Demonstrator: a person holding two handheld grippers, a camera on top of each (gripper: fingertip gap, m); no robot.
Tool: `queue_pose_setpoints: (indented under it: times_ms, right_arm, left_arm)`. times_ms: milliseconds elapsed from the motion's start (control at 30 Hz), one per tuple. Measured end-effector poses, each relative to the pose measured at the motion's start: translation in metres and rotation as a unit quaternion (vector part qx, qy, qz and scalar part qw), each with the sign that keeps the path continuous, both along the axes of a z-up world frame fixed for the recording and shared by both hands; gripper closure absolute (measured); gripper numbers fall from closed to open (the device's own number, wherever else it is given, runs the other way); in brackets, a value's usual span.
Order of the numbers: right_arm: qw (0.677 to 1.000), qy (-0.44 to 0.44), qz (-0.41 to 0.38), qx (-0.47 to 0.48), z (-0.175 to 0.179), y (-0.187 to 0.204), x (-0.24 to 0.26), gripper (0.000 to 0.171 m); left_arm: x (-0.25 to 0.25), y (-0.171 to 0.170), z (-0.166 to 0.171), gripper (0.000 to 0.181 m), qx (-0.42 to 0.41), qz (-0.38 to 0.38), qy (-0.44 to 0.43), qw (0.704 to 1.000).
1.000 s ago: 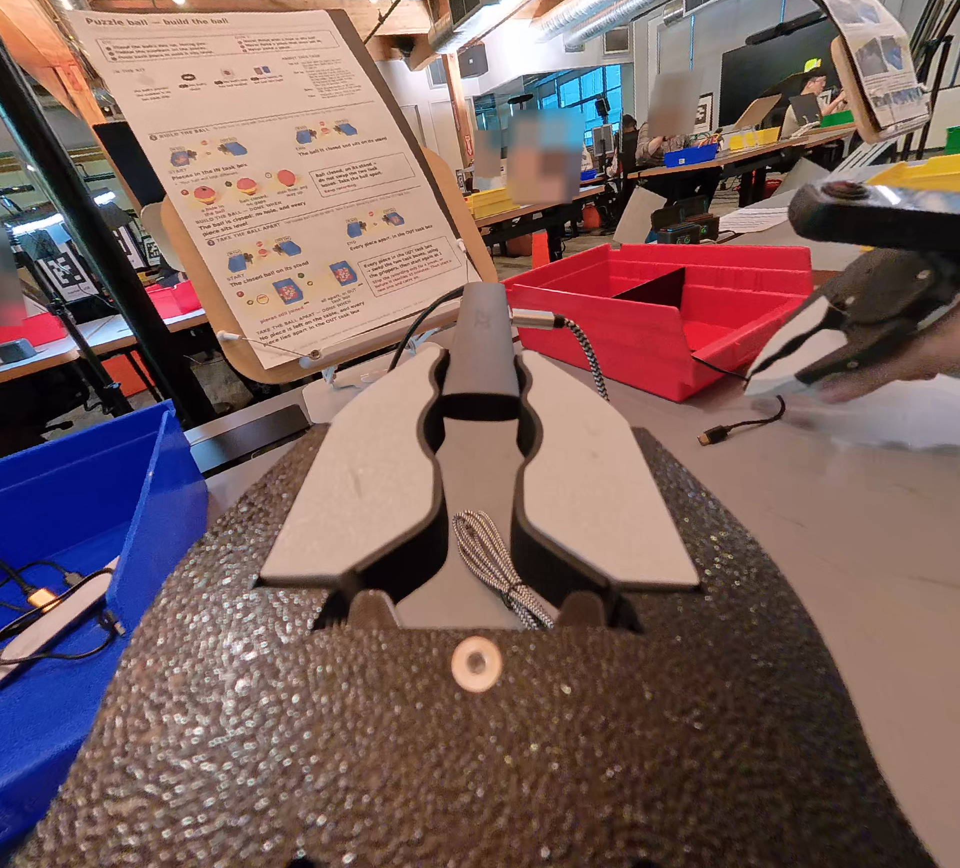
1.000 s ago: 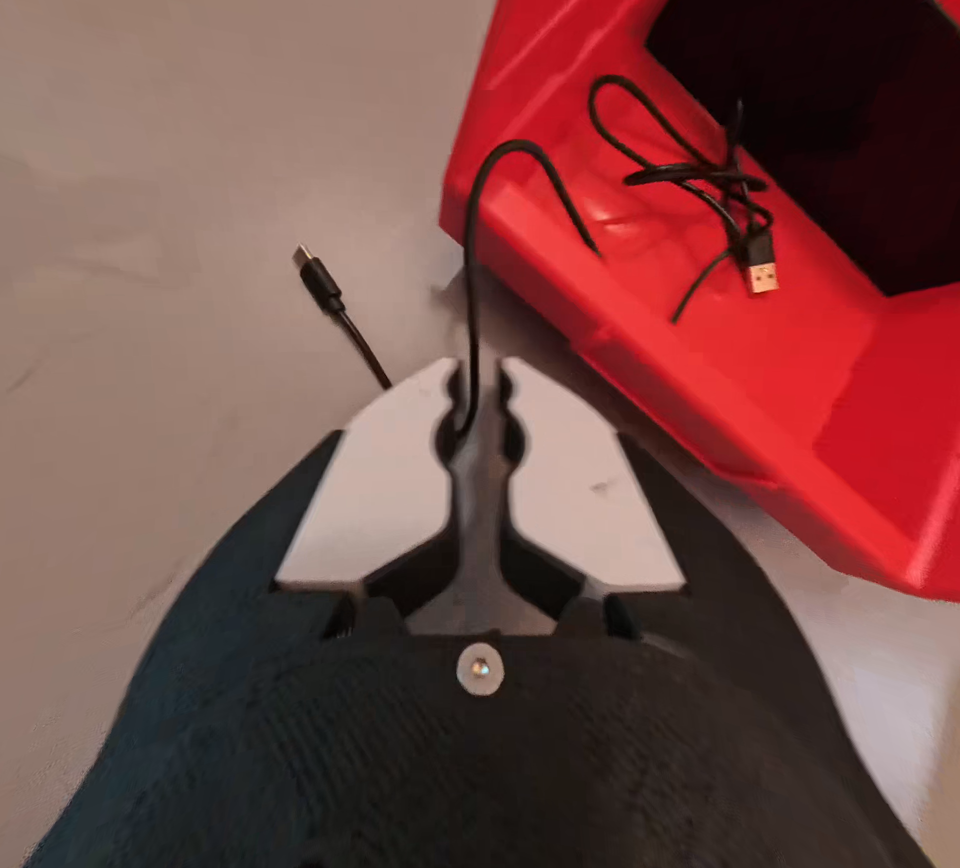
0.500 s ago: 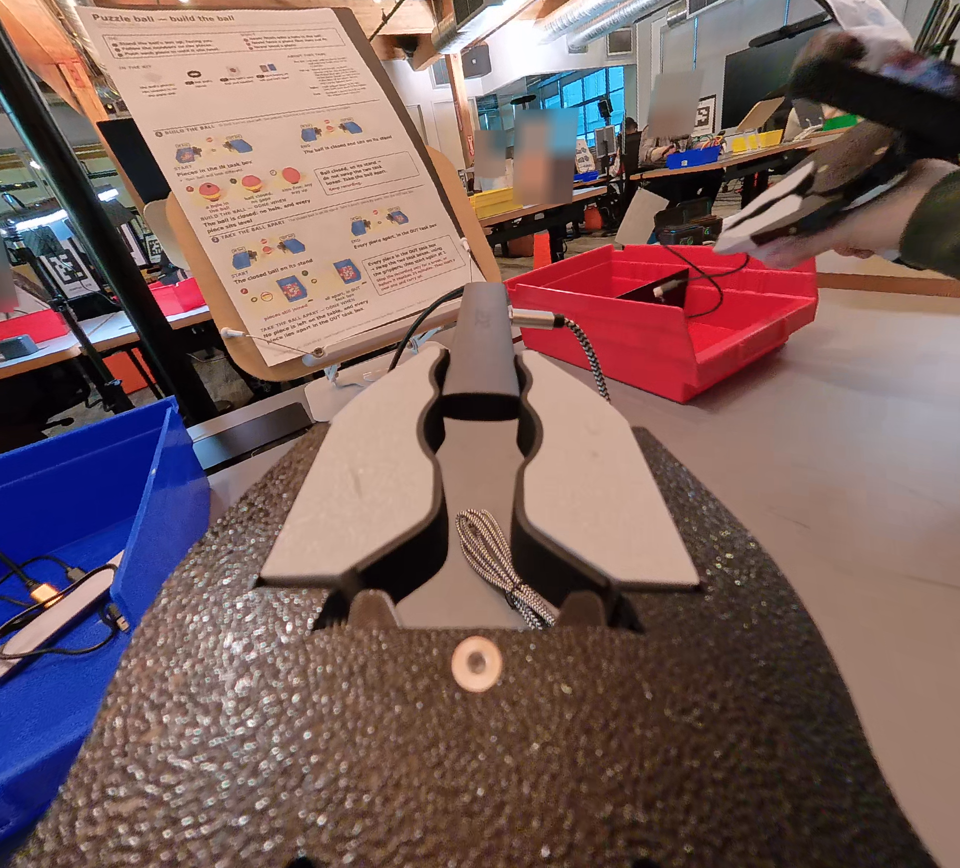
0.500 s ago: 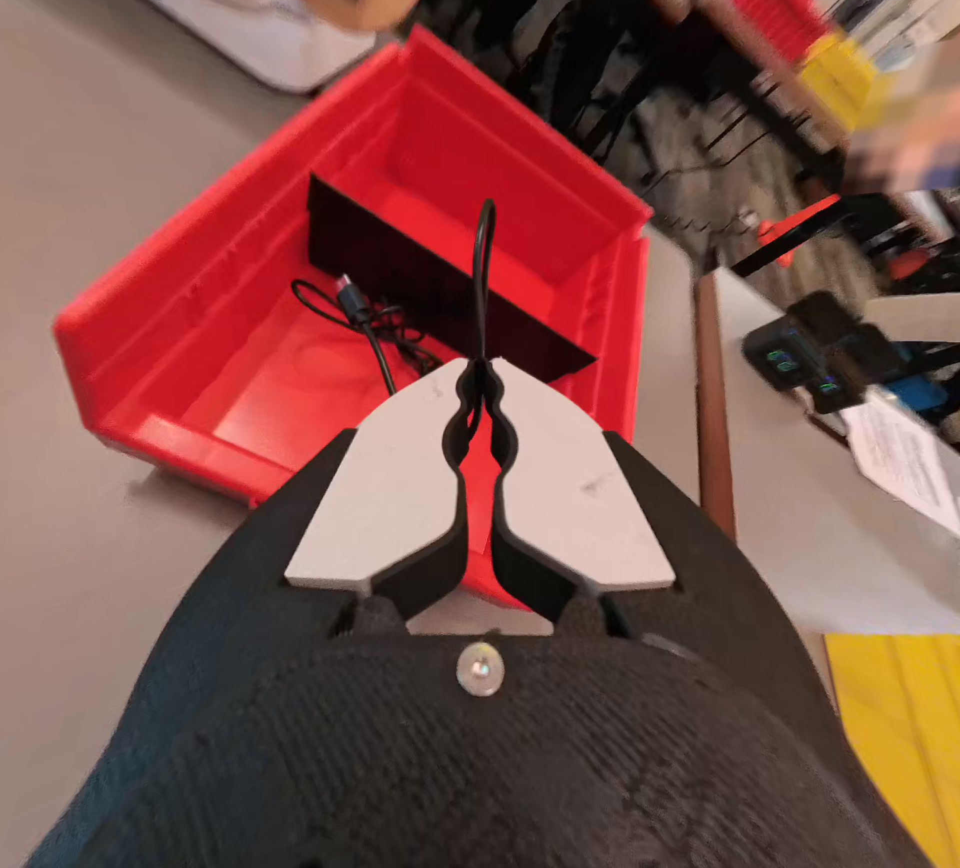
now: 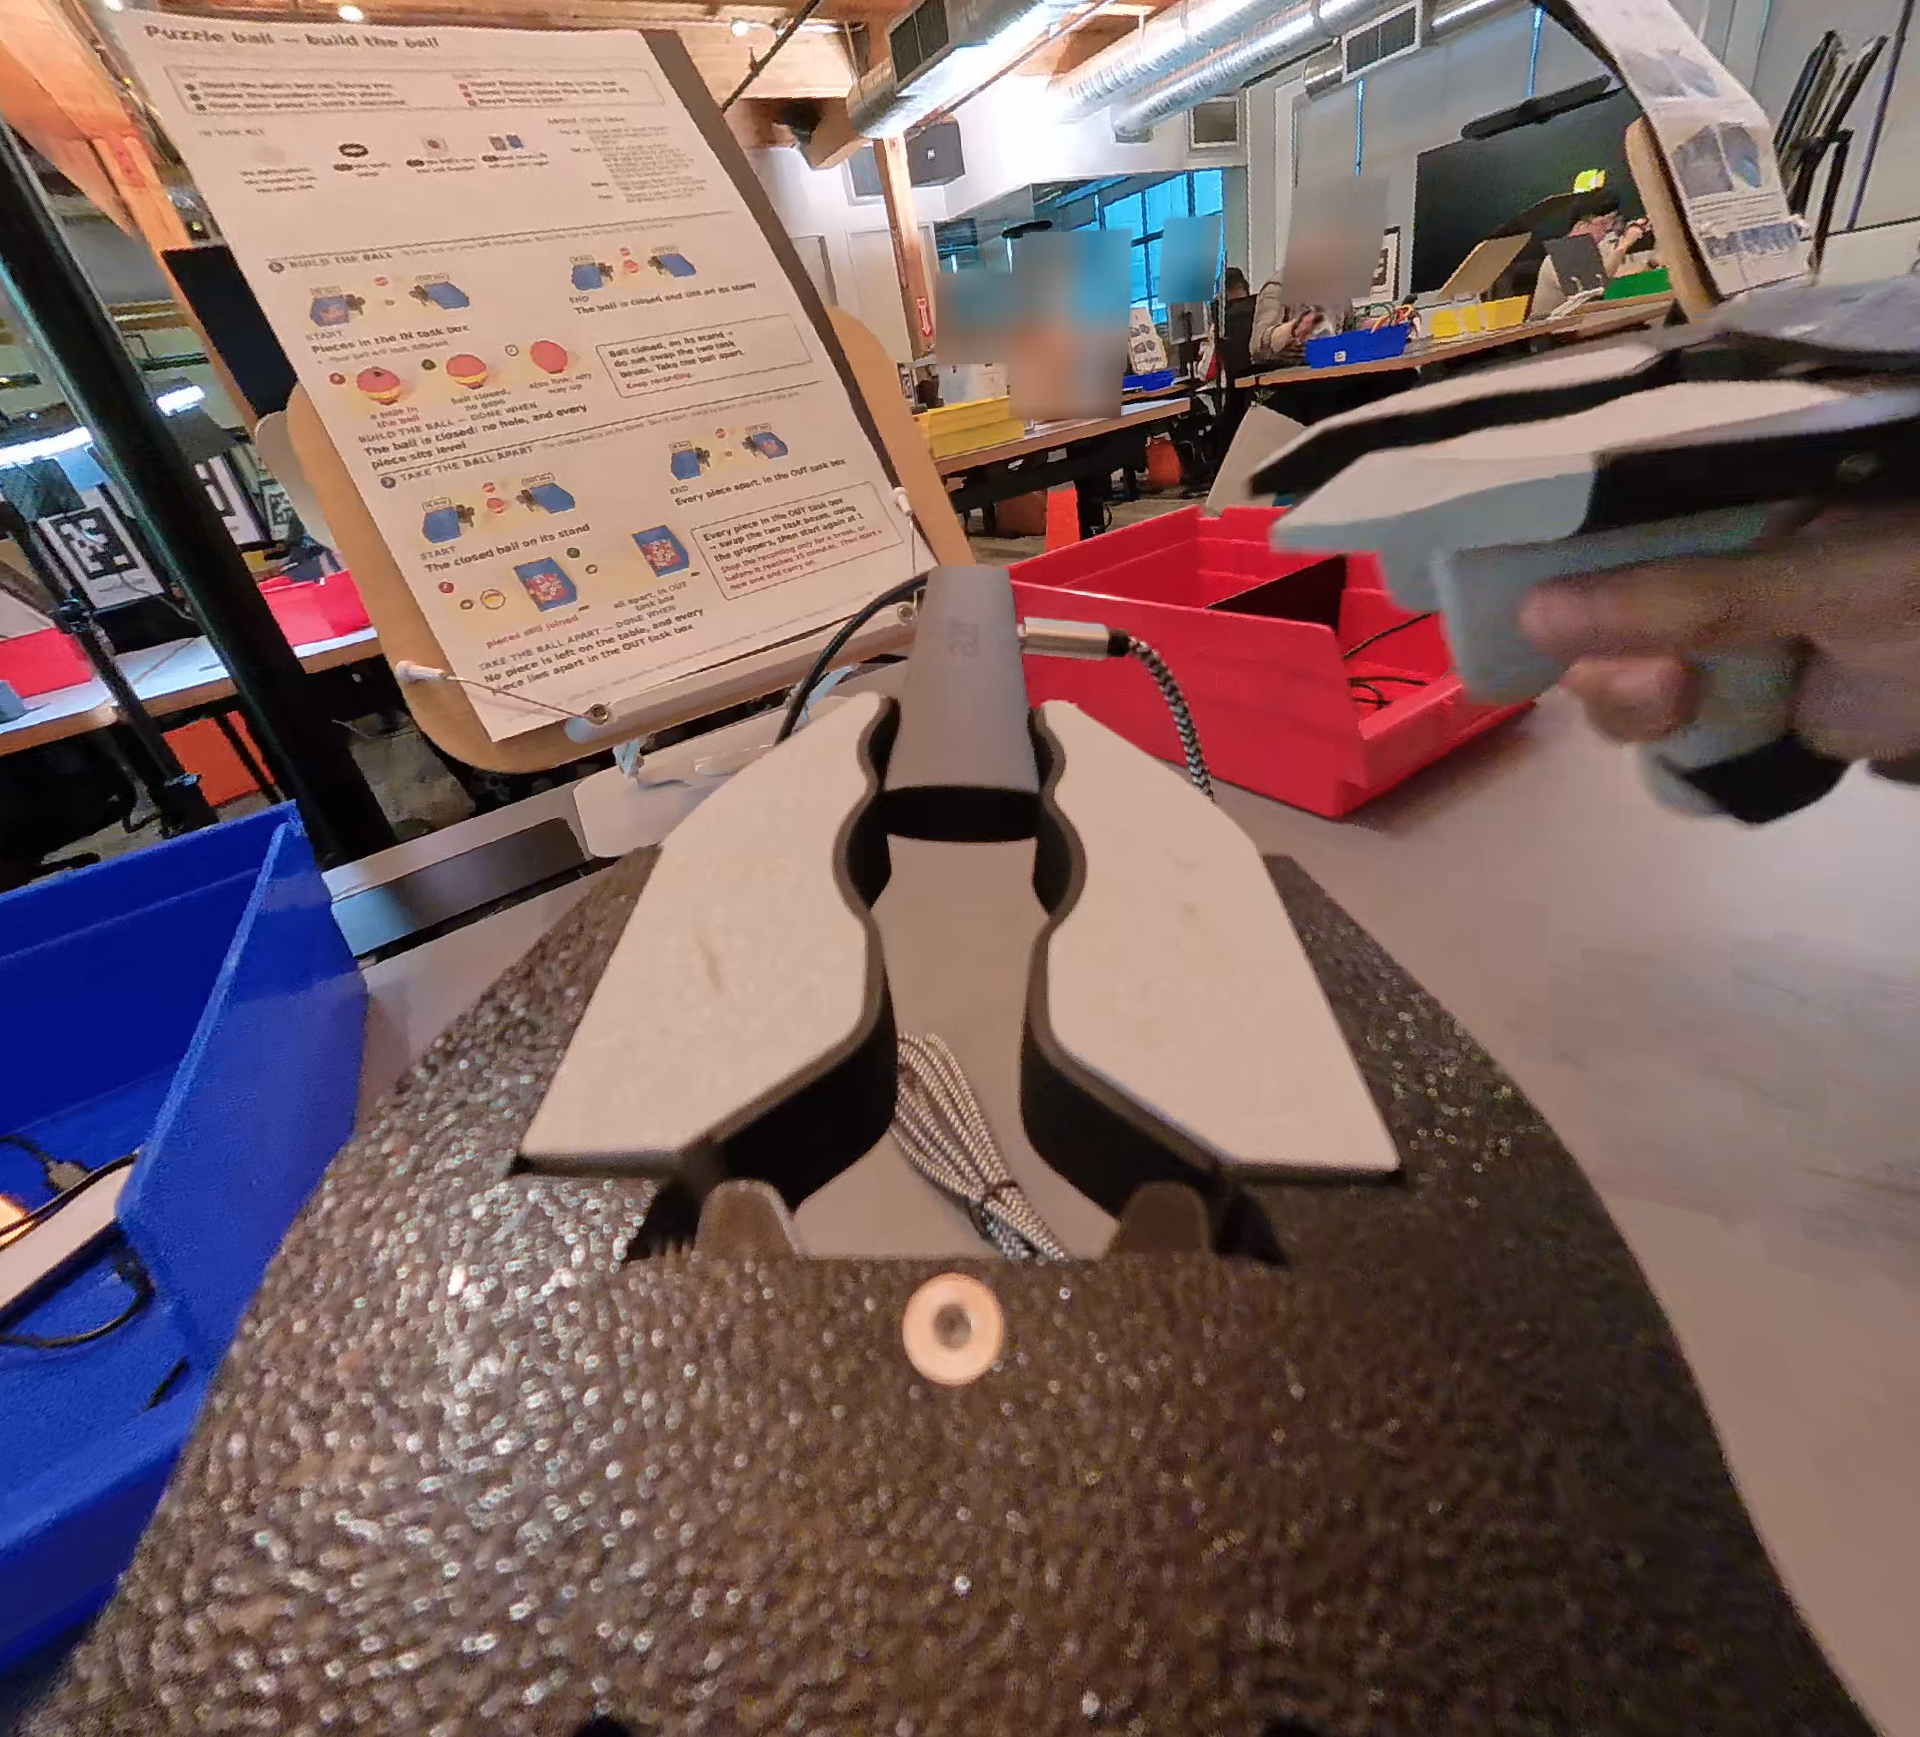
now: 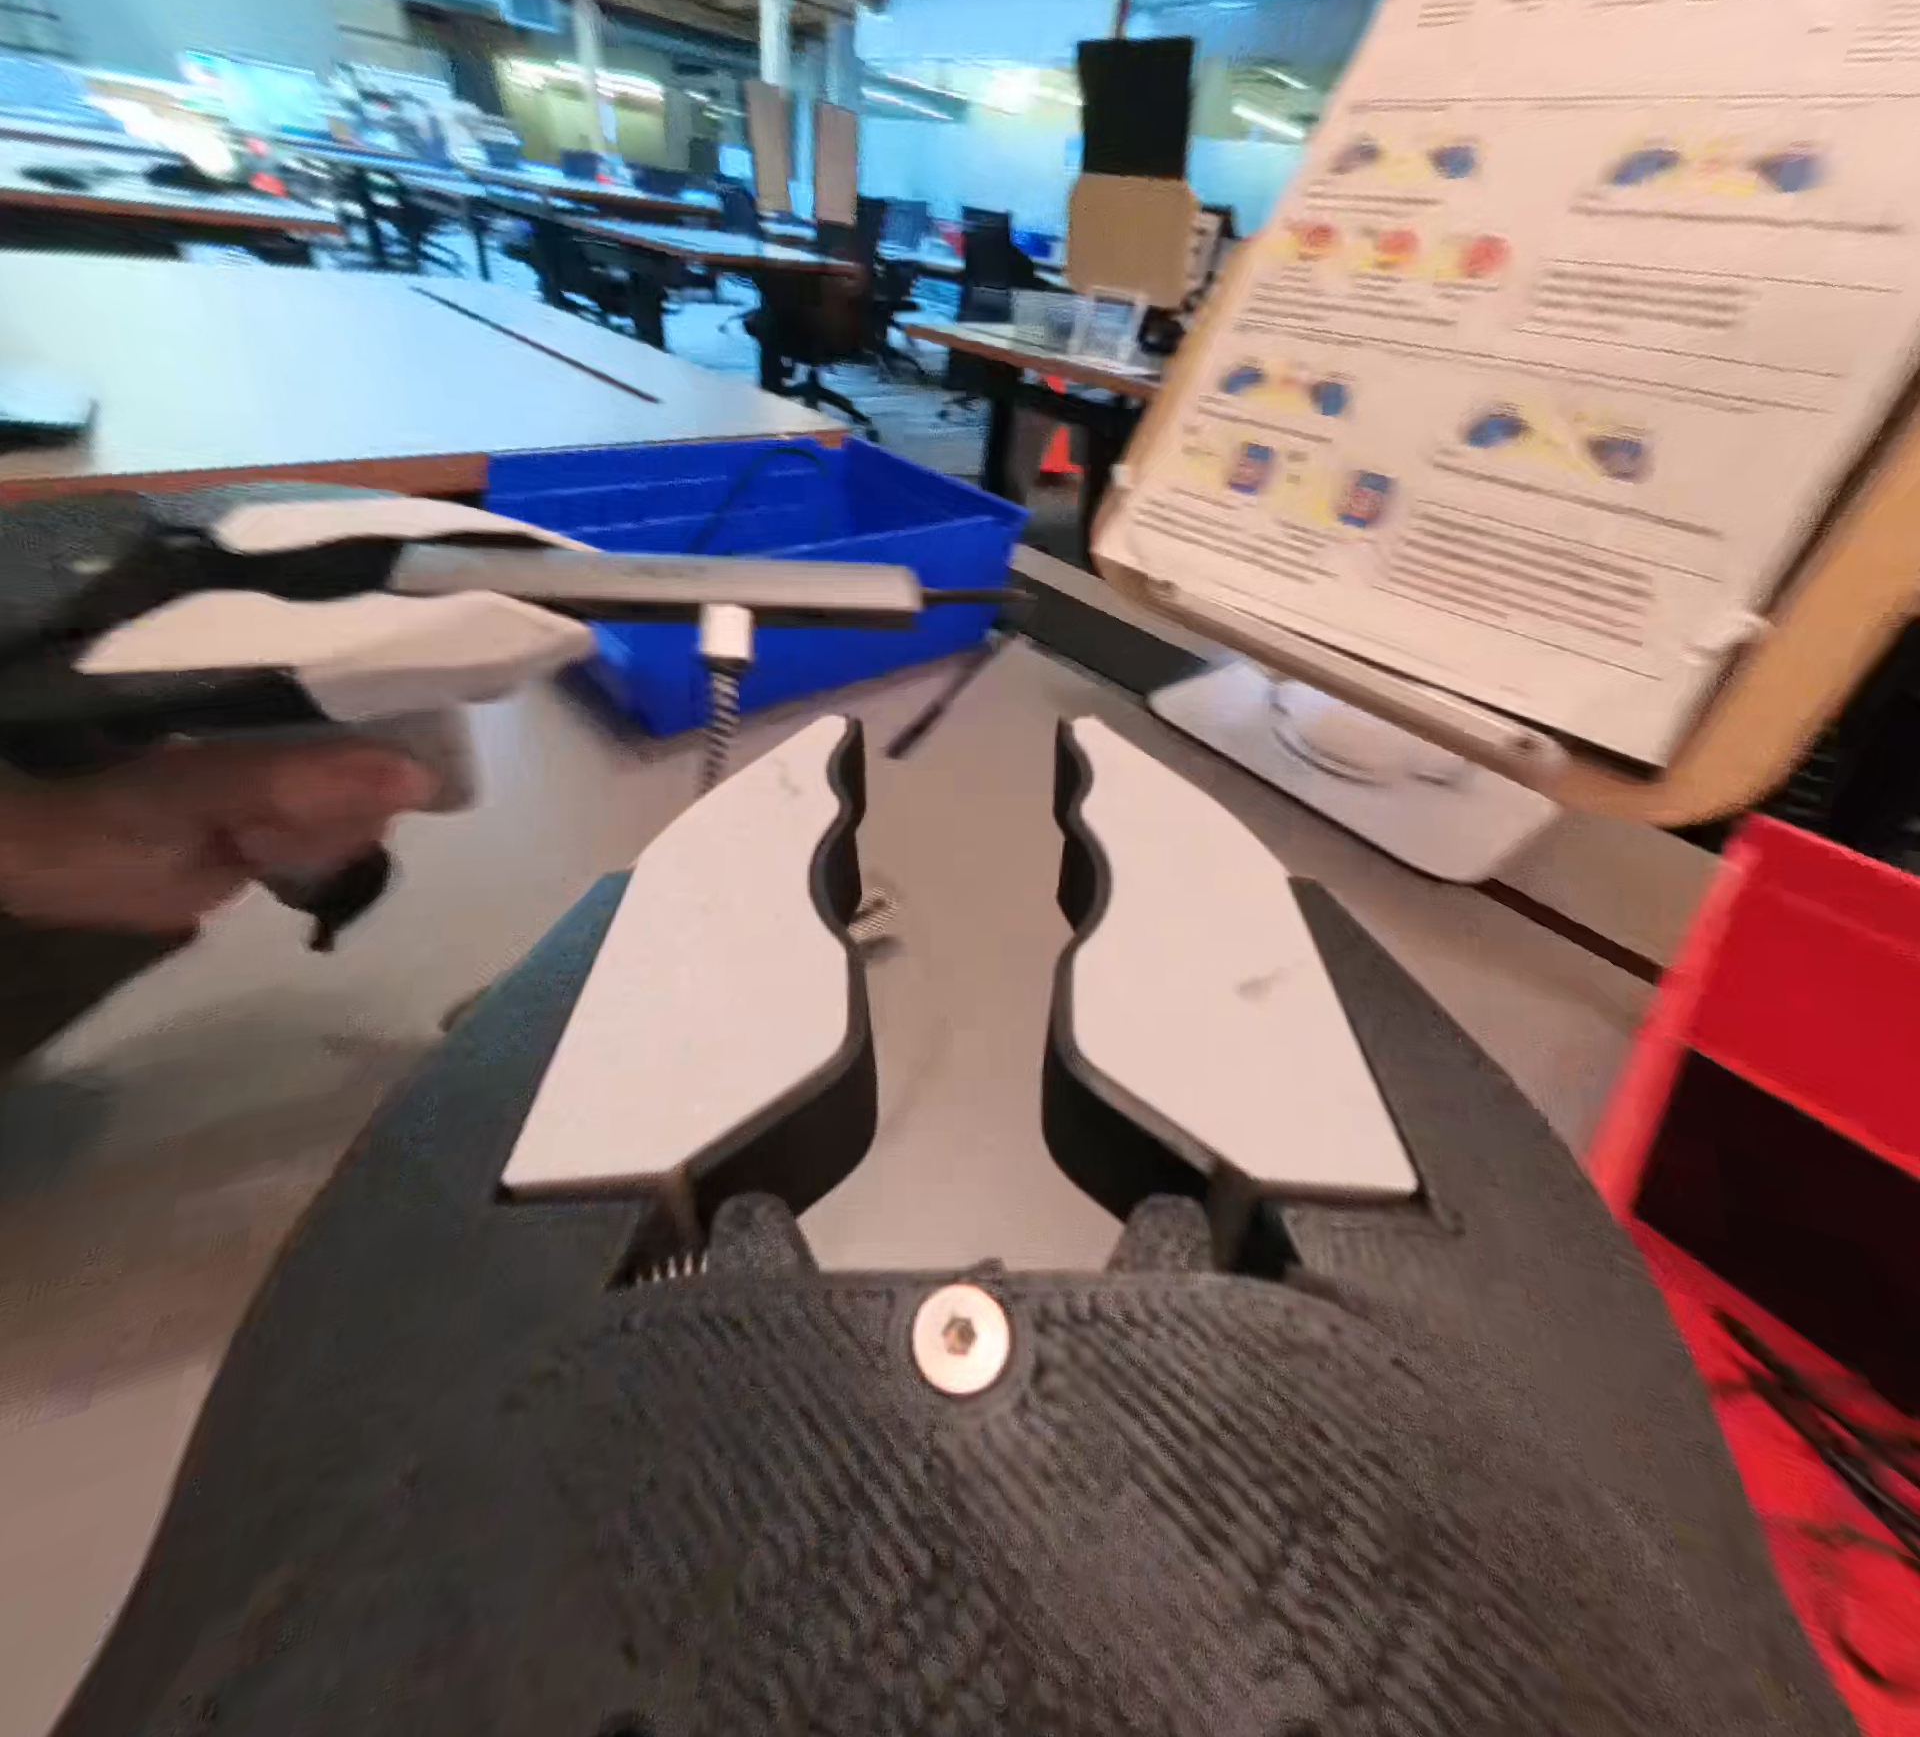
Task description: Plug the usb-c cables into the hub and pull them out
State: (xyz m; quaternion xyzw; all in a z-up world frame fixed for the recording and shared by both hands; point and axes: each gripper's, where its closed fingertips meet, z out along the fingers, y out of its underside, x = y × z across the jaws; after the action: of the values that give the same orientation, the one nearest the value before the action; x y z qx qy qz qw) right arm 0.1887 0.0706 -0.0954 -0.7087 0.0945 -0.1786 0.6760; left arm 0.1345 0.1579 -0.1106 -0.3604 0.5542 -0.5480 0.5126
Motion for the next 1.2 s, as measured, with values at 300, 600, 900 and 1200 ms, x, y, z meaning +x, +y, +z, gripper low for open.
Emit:
queue_pose_setpoints:
  times_ms: [300,600,900,1200]
  right_arm:
    - [0.997,0.012,0.075,0.031,-0.004,0.049,-0.03,0.151]
    - [0.997,-0.001,0.061,0.045,-0.003,0.058,-0.037,0.16]
    - [0.996,-0.048,0.026,0.073,0.002,0.061,-0.037,0.16]
    - [0.996,-0.075,0.034,0.034,-0.002,0.057,-0.038,0.16]
  left_arm:
    - [-0.005,0.006,0.011,0.158,-0.016,-0.004,-0.021,1.0]
    - [-0.005,-0.009,0.011,0.158,-0.011,-0.017,-0.026,0.999]
    - [-0.005,-0.006,0.012,0.158,-0.026,-0.018,-0.033,0.999]
    - [-0.005,-0.009,0.01,0.157,-0.008,-0.015,-0.038,0.999]
